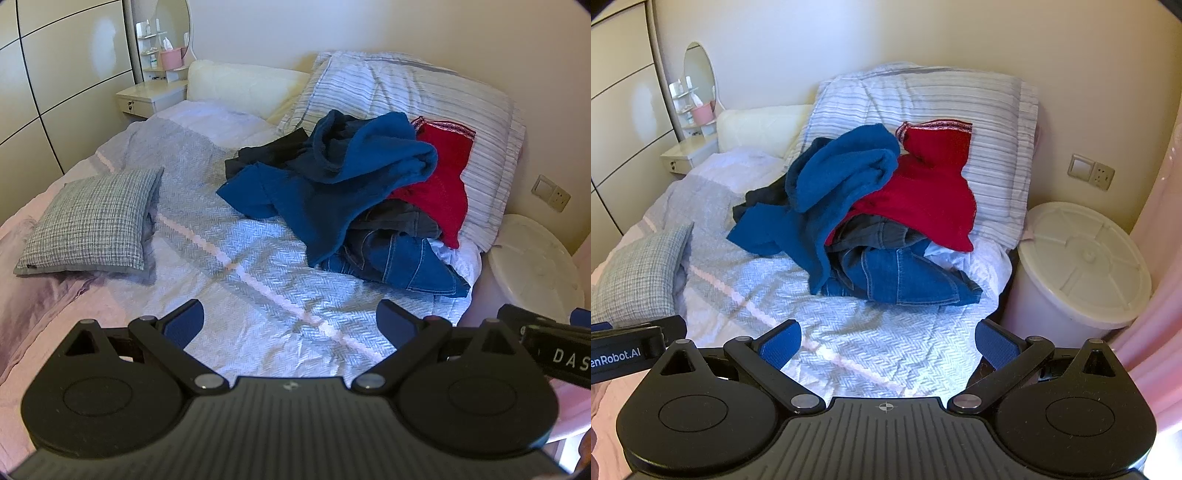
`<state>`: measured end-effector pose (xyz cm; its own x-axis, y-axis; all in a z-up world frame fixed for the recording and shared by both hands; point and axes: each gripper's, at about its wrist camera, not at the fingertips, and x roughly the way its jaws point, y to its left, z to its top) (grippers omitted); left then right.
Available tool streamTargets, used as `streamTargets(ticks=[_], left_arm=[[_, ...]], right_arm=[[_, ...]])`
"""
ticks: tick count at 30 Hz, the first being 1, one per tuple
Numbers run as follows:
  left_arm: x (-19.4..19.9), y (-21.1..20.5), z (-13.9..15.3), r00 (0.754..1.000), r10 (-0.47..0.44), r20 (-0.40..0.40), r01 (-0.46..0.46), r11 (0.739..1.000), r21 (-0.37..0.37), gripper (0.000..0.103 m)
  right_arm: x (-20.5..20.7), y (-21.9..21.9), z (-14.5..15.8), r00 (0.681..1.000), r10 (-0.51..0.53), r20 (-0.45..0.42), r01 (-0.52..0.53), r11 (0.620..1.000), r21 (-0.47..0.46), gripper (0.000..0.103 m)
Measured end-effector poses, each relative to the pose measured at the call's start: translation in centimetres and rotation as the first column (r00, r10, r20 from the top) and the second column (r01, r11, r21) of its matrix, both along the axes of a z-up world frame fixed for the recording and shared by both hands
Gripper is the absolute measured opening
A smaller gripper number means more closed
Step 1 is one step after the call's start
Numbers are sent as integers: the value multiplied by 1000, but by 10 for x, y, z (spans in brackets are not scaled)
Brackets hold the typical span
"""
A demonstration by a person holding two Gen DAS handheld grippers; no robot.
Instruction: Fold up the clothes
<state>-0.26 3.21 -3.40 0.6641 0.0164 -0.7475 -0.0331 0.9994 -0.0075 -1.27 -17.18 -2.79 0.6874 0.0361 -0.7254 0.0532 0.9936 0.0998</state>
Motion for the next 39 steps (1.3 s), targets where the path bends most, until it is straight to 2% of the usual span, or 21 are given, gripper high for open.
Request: streamTargets(ticks=[14,24,39], left_arm=[[10,8,-3,1000,26,-15,-26,1000,-1,99],[20,6,-5,1000,7,-13,-7,1000,-6,99],[39,11,-14,999,45,-29,-45,999,-13,99]], right_arm=[[13,11,-2,1000,26,-1,-26,1000,-12,103],[27,11,-3,1000,22,-2,-22,1000,-19,103],[48,11,-12,998,51,-22,-52,998,-26,103]])
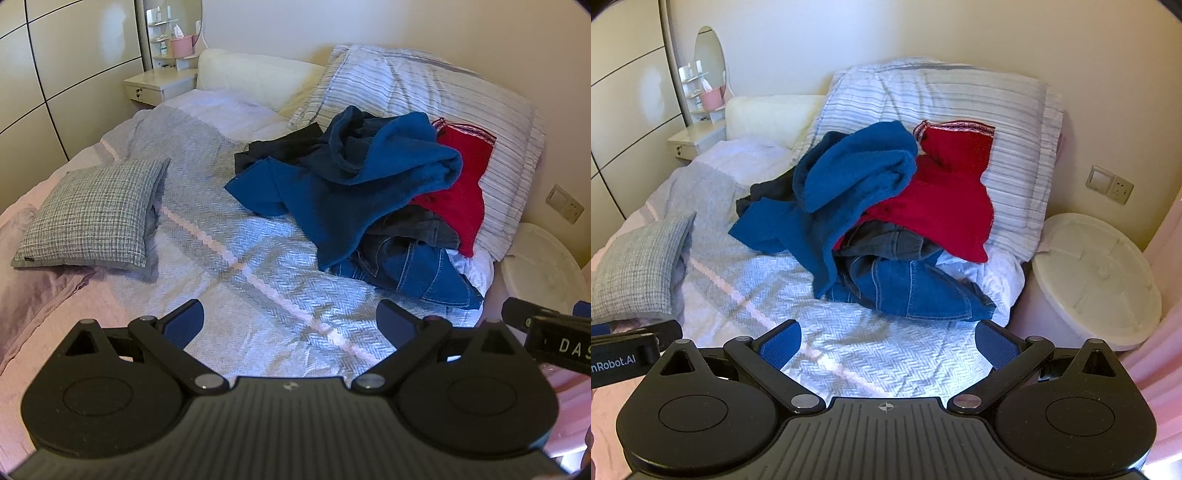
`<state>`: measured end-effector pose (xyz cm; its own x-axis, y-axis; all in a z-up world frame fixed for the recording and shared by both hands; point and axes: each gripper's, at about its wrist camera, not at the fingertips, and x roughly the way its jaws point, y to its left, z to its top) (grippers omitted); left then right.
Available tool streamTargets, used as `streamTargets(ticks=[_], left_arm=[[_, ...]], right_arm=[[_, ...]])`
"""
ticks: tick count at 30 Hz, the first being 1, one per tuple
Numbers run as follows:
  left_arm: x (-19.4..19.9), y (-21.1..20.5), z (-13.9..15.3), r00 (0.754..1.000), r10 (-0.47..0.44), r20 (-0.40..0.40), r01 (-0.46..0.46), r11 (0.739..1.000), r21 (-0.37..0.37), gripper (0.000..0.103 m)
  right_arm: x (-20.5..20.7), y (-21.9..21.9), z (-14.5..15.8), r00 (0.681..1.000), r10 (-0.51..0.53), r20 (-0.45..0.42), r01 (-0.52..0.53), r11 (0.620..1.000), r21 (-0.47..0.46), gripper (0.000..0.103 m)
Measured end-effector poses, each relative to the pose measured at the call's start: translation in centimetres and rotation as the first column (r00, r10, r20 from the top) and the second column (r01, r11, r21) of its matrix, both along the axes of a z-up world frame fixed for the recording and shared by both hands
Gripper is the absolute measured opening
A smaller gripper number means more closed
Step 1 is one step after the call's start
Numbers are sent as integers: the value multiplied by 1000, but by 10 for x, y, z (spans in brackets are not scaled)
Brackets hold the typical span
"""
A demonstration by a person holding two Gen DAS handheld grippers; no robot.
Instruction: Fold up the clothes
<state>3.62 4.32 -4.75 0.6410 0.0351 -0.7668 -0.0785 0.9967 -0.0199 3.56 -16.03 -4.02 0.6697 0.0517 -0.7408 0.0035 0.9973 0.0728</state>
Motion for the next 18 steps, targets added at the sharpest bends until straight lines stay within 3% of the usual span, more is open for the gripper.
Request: streamTargets(ticks=[18], left_arm=[[58,-20,-19,997,-33,-64,32,999,-12,98]], right_arm=[[52,-41,-15,1000,20,-23,-20,1000,21,103]])
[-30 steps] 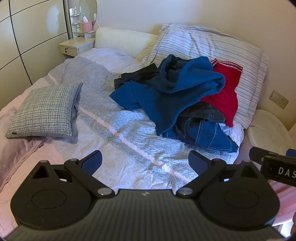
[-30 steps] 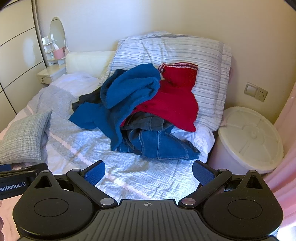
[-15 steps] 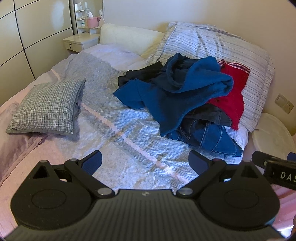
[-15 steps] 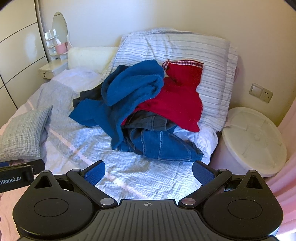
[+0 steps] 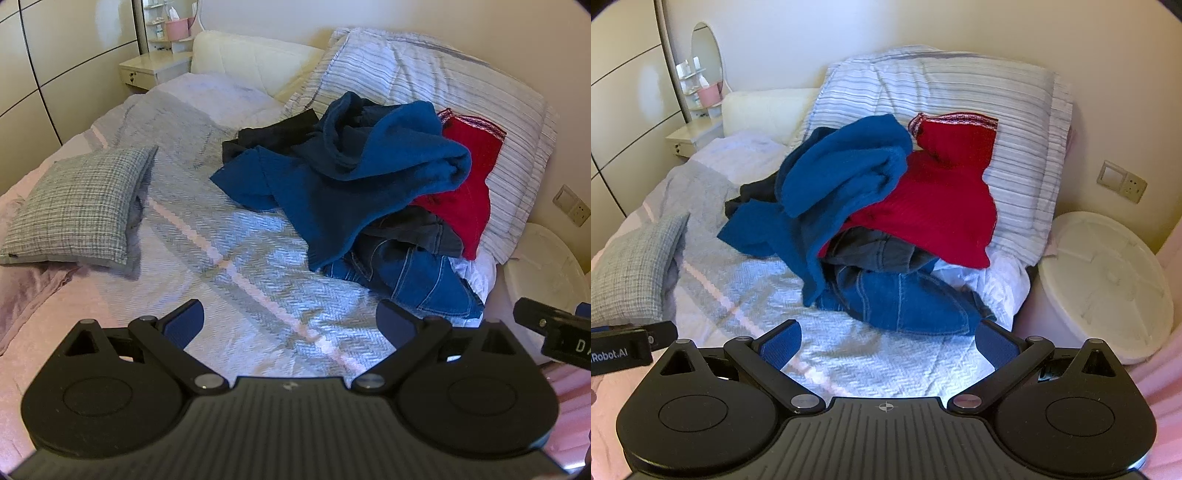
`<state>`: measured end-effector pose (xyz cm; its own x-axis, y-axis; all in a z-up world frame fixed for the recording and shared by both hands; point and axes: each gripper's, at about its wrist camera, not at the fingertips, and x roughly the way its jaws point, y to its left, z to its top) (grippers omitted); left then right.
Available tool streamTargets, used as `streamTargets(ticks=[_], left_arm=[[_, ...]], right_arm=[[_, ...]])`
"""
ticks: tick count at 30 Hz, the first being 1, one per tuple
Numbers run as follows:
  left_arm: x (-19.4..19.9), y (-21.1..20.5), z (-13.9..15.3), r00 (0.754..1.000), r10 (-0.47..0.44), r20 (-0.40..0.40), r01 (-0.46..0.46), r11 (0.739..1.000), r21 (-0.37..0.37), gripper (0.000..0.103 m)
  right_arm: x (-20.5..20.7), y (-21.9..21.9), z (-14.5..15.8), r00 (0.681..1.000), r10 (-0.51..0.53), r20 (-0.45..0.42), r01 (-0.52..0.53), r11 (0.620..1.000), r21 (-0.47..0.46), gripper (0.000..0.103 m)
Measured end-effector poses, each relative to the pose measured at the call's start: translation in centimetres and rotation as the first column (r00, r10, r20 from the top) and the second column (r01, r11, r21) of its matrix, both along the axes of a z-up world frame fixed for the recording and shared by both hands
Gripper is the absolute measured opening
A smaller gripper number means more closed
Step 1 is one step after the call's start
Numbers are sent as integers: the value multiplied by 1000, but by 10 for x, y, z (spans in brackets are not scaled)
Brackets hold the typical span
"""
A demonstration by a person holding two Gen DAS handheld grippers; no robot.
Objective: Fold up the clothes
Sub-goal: 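Reach both grippers into the clothes pile and grasp the dark blue sweater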
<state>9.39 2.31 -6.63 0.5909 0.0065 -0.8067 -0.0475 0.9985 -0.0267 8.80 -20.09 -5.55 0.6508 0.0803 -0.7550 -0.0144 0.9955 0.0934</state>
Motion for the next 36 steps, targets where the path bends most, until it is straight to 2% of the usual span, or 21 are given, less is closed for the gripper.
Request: streamTargets(ticks=[14,25,36], left_arm=[[85,-21,-20,999,15,-45,-17,999,-42,96],[146,-21,-31,996,69,-58,-73,995,-67,96],[207,-14,-56,986,127,-109,-143,979,-148,89]], right_arm=[[79,-24,-17,999,35,-9,-35,999,20,103],[148,-29,-20,997,75,11,-75,996,42,103],[213,-37,-31,994,103,30,-105,989,108,99]])
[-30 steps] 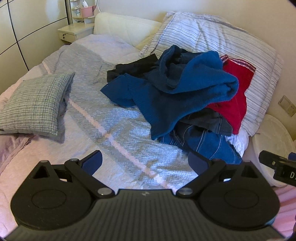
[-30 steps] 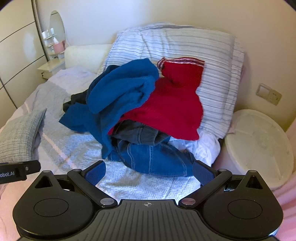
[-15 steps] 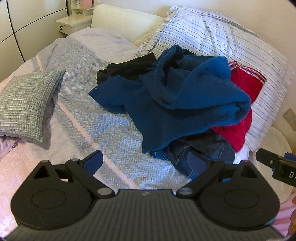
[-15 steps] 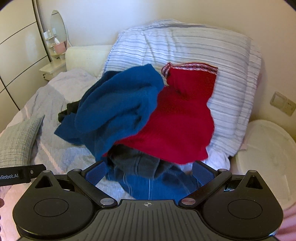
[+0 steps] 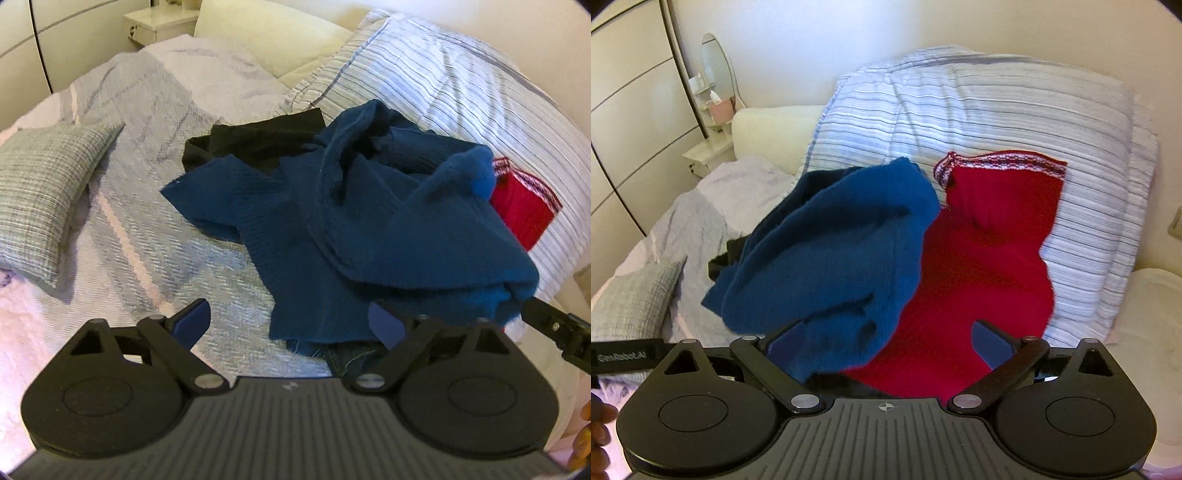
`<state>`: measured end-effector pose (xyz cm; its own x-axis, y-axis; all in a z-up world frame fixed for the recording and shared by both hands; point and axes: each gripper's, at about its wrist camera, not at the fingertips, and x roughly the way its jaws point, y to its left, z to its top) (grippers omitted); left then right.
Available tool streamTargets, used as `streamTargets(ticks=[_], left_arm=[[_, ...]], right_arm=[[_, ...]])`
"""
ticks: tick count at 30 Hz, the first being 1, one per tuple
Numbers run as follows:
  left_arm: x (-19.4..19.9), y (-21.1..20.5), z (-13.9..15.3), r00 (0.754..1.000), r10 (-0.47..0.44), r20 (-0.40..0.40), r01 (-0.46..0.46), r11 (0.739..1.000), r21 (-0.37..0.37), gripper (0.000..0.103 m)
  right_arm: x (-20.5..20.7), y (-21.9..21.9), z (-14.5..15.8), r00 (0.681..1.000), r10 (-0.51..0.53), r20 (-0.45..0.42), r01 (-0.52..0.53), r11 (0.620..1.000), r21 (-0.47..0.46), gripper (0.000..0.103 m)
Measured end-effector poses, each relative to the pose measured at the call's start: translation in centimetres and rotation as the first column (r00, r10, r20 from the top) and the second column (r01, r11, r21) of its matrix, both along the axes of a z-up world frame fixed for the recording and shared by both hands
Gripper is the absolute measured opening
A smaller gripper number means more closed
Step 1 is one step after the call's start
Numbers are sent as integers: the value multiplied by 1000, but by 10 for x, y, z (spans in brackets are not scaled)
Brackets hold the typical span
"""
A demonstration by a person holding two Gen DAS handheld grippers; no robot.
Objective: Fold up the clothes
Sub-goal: 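Reach both grippers into the clothes pile and grasp the dark blue sweater, then lift the dark blue sweater with both grippers and drop it on the bed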
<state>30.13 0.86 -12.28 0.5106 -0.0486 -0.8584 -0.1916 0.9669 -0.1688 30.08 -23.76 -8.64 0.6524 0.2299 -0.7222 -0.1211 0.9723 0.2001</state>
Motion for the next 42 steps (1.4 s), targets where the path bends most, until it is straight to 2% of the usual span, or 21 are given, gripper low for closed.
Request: streamTargets(ticks=[3,7,11,15,16,17,19,21,22,23,24,25,26,28,32,35,39,42], left_arm=[[18,2,-8,1000,18,-11,-18,999,-32,89],[40,5,-15,999,41,-11,-41,998,-48,89],[62,12,-26,997,73,-31,-76,993,-88,89],[80,18,-42,993,102,-59,-109,983,-147,89],[83,18,-45,992,106,-63,-115,981,-159,89],[87,18,-49,992,107,-67,-117,978,-172,89],[95,16,-56,992,107,-74,-119,973,-199,88],[100,15,-63,992,101,-80,-118,964,-239,84],[103,14,-66,992,98,-84,-117,959,-260,73],[105,14,-70,992,95,-87,-116,953,-280,56],[107,13,-73,992,92,-90,-115,947,-301,47],[107,14,-73,993,83,-85,-106,943,-314,30],[106,15,-73,994,75,-79,-96,940,-327,17],[104,16,-70,996,56,-64,-74,941,-329,6],[89,23,-50,998,55,17,-47,952,-302,4],[72,34,-28,994,65,84,-40,961,-274,4],[37,61,8,979,119,164,-73,962,-262,4],[-2,85,34,958,179,225,-118,958,-261,4]], right_arm=[[19,-8,-4,1000,-11,-12,11,998,59,98],[43,-22,-11,998,-46,-46,54,979,195,98],[66,-38,-21,988,-93,-124,130,930,344,98],[85,-51,-35,970,-130,-206,209,879,428,98],[89,-53,-38,966,-137,-217,223,865,449,95],[92,-55,-40,964,-140,-226,234,852,468,86],[99,-57,-45,960,-133,-247,241,842,483,77],[107,-57,-52,953,-120,-277,248,835,492,66],[108,-57,-54,951,-118,-287,253,829,499,53],[109,-57,-56,949,-121,-291,260,823,506,39],[110,-57,-55,950,-127,-285,261,824,503,31],[110,-56,-53,955,-124,-270,249,828,503,23],[110,-55,-49,962,-112,-249,228,833,504,18],[108,-52,-39,974,-96,-204,191,835,516,15],[99,-35,-8,998,-22,-66,54,845,531,13],[85,-15,17,997,62,36,-72,846,528,12],[64,20,47,976,170,138,-217,827,518,12],[44,49,70,942,258,212,-333,782,527,12]])
